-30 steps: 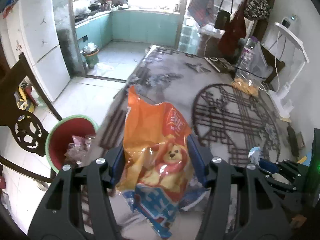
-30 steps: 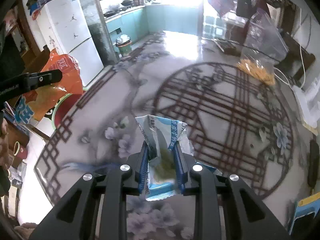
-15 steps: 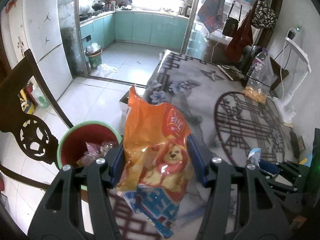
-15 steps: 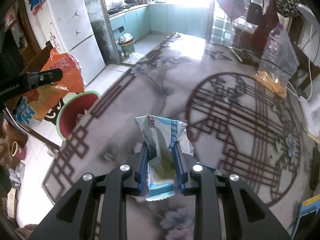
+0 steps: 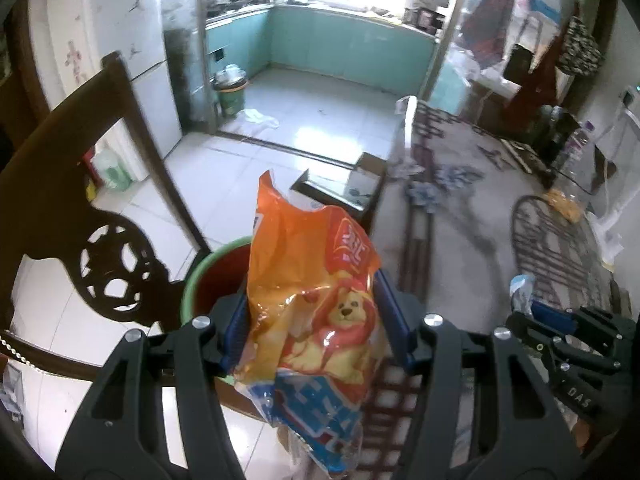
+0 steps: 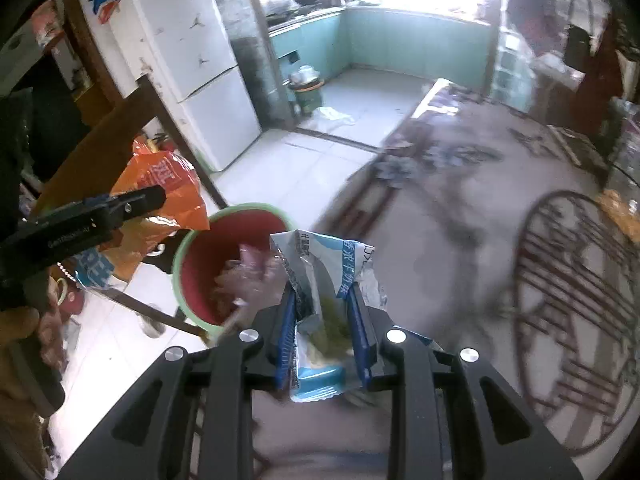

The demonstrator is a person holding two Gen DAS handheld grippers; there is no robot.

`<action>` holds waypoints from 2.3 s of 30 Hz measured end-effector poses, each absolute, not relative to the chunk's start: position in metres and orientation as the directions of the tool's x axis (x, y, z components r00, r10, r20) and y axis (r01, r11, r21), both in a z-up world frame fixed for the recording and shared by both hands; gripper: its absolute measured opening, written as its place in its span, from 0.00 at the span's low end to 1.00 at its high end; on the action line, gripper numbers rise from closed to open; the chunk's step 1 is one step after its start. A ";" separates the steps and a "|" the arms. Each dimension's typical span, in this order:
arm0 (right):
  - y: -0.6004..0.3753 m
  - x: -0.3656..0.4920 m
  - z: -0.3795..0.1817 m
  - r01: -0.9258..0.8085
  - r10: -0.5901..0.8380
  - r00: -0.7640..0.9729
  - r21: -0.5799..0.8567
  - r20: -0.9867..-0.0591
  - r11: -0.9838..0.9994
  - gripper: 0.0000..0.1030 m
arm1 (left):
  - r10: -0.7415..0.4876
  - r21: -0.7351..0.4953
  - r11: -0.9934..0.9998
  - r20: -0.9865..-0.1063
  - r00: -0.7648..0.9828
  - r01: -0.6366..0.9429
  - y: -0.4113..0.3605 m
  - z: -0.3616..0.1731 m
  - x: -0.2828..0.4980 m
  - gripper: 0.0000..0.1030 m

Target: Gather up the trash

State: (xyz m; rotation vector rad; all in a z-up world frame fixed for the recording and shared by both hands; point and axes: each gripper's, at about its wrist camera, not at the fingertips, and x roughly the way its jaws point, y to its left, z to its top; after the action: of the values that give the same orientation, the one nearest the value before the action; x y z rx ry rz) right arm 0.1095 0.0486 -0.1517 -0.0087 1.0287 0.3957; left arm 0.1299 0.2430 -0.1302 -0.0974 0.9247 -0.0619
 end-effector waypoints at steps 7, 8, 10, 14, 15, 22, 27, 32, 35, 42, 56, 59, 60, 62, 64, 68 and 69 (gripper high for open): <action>0.094 0.139 -0.163 -0.347 0.368 0.402 0.232 -0.839 0.909 0.25 | -0.079 -0.113 0.993 -0.815 0.574 -0.023 0.285 -0.144 0.144 0.54; 0.101 0.144 -0.165 -0.352 0.371 0.394 0.235 -0.841 0.906 0.26 | -0.080 -0.114 0.993 -0.817 0.572 -0.024 0.289 -0.145 0.145 0.54; 0.111 0.149 -0.167 -0.358 0.373 0.386 0.236 -0.844 0.903 0.27 | -0.084 -0.121 0.992 -0.819 0.567 -0.028 0.296 -0.148 0.149 0.54; 0.126 0.158 -0.173 -0.367 0.367 0.370 0.229 -0.853 0.902 0.27 | -0.095 -0.136 0.990 -0.825 0.557 -0.032 0.307 -0.155 0.161 0.52; 0.128 0.161 -0.174 -0.366 0.366 0.368 0.228 -0.855 0.902 0.27 | -0.097 -0.138 0.990 -0.825 0.556 -0.033 0.309 -0.156 0.165 0.51; 0.137 0.180 -0.187 -0.353 0.358 0.346 0.233 -0.868 0.906 0.27 | -0.111 -0.155 0.987 -0.839 0.533 -0.038 0.319 -0.172 0.187 0.46; 0.146 0.192 -0.195 -0.359 0.384 0.329 0.262 -0.863 0.896 0.38 | -0.110 -0.159 0.986 -0.841 0.529 -0.047 0.324 -0.177 0.197 0.46; 0.160 0.196 -0.198 -0.397 0.390 0.318 0.251 -0.864 0.883 0.38 | -0.094 -0.154 0.986 -0.842 0.532 -0.069 0.329 -0.177 0.201 0.46; 0.165 0.196 -0.202 -0.406 0.392 0.307 0.254 -0.867 0.878 0.57 | -0.085 -0.153 0.985 -0.840 0.535 -0.083 0.332 -0.175 0.199 0.46; 0.161 0.192 -0.199 -0.395 0.391 0.335 0.249 -0.857 0.884 0.66 | -0.073 -0.151 0.983 -0.837 0.542 -0.100 0.338 -0.170 0.190 0.47; 0.110 0.152 -0.152 -0.341 0.294 0.545 0.113 -0.785 0.933 0.93 | -0.075 -0.156 0.985 -0.785 0.615 -0.079 0.314 -0.131 0.157 0.75; 0.086 0.138 -0.142 -0.327 0.293 0.580 0.113 -0.760 0.938 0.93 | -0.075 -0.152 0.986 -0.772 0.632 -0.069 0.296 -0.122 0.144 0.79; 0.078 0.134 -0.138 -0.325 0.297 0.591 0.116 -0.750 0.939 0.93 | -0.081 -0.157 0.986 -0.763 0.642 -0.061 0.288 -0.118 0.139 0.83; 0.058 0.121 -0.131 -0.319 0.308 0.620 0.128 -0.721 0.939 0.93 | -0.080 -0.154 0.987 -0.748 0.659 -0.055 0.271 -0.110 0.126 0.85; 0.039 0.110 -0.125 -0.307 0.314 0.635 0.142 -0.706 0.941 0.93 | -0.080 -0.148 0.988 -0.741 0.666 -0.046 0.253 -0.103 0.116 0.89; 0.003 0.091 -0.114 -0.276 0.305 0.662 0.155 -0.684 0.948 0.93 | -0.085 -0.150 0.988 -0.722 0.687 -0.035 0.219 -0.092 0.096 0.92; -0.009 0.086 -0.111 -0.269 0.299 0.671 0.152 -0.678 0.951 0.93 | -0.086 -0.150 0.988 -0.720 0.689 -0.033 0.211 -0.091 0.092 0.92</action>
State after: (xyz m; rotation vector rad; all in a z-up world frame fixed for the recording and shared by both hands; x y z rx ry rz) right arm 0.0855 -0.0086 -0.1106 0.0401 0.7710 0.3200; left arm 0.0921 0.2112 -0.0912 -0.1556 0.8116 -0.0297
